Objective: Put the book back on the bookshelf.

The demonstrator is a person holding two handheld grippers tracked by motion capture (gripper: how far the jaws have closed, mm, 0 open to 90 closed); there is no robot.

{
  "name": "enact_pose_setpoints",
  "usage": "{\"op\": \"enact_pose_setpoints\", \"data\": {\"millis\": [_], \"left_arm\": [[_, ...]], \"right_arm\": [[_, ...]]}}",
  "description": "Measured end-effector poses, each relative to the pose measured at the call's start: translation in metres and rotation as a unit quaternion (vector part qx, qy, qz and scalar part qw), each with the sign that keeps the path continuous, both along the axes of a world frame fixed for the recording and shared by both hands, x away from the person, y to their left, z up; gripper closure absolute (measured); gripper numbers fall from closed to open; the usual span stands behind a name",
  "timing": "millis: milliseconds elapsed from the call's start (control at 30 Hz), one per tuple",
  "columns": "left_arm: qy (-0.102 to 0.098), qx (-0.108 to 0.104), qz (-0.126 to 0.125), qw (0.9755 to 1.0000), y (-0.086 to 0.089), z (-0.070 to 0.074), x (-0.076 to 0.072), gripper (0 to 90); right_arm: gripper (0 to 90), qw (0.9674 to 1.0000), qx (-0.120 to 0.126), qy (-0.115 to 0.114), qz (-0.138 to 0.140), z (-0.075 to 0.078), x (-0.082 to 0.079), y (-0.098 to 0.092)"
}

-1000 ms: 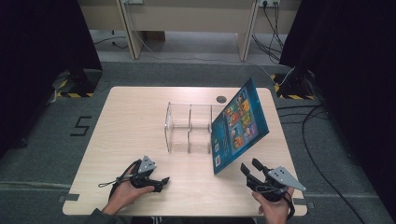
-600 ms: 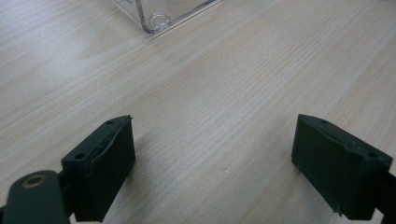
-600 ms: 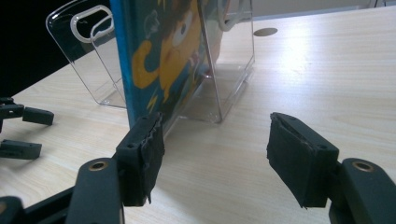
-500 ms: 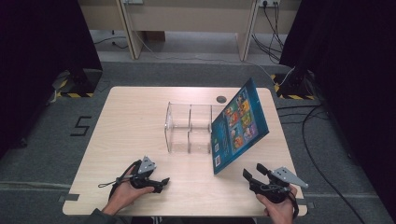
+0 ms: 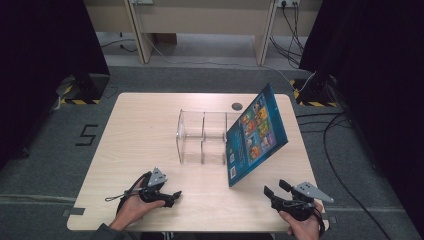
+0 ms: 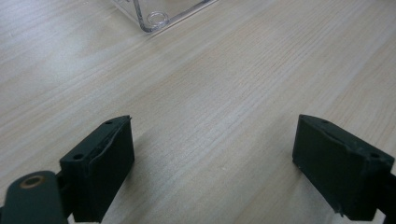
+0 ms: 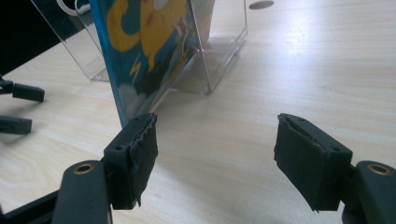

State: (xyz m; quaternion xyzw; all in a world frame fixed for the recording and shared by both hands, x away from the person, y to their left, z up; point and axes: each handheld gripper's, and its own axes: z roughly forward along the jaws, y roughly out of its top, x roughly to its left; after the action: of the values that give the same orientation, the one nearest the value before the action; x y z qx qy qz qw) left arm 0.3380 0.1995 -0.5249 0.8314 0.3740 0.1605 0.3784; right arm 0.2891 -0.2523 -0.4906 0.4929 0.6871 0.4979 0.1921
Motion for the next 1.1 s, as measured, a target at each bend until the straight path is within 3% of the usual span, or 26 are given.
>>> {"op": "enact_pose_setpoints", "data": {"millis": [567, 900, 1100], "left_arm": [[0.001, 0.000, -0.003, 1.0000, 0.001, 0.000, -0.003, 11.1], [0.000, 0.000, -0.005, 1.0000, 0.002, 0.000, -0.007, 11.1], [0.000, 0.001, -0.007, 1.0000, 0.005, 0.000, -0.011, 11.1]], "right_arm": [[27.1, 0.9991, -0.016, 0.039, 0.008, -0.008, -0.006, -0.012], [25.8, 0.9966, -0.049, 0.064, 0.020, -0.012, -0.009, -0.015], [25.0, 0.9935, -0.087, 0.070, 0.023, -0.015, -0.011, -0.017]]}}
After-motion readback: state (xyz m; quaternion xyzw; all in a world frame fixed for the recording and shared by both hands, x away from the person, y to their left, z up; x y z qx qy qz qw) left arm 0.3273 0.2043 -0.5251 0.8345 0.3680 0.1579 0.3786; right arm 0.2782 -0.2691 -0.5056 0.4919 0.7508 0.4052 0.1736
